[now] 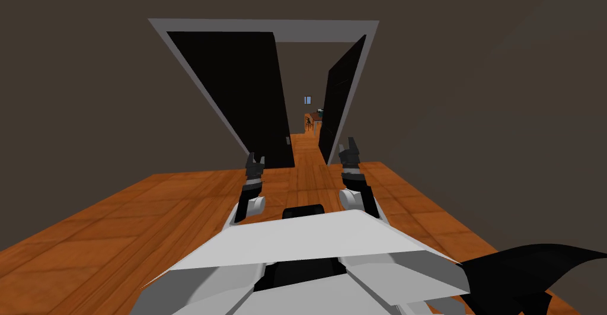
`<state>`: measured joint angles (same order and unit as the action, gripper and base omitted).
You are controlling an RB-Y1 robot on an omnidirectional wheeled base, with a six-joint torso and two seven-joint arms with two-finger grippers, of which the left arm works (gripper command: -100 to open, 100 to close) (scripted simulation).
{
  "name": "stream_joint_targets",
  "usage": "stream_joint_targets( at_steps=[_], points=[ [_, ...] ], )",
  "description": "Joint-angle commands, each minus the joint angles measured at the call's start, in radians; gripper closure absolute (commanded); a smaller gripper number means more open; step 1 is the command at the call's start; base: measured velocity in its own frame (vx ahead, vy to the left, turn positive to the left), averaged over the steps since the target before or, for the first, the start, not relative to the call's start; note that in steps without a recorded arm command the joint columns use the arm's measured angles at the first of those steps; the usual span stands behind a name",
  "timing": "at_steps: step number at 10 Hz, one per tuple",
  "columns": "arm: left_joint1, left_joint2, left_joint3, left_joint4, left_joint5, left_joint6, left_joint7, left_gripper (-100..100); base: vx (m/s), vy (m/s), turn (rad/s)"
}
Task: Push the door open
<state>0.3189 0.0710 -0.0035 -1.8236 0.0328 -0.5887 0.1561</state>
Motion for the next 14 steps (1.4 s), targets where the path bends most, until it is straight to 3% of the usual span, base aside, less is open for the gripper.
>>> stream_joint_targets(
  at_steps=[1,14],
  points=[
    [-0.014,0.005,-0.002,0.039,-0.001,-0.008,-0.001,-100,0.097,-0.014,0.007],
    [-0.143,0.029,-0.016,0.373,-0.013,-0.067,-0.013,-100,0.099,-0.007,0.012]
  ],
)
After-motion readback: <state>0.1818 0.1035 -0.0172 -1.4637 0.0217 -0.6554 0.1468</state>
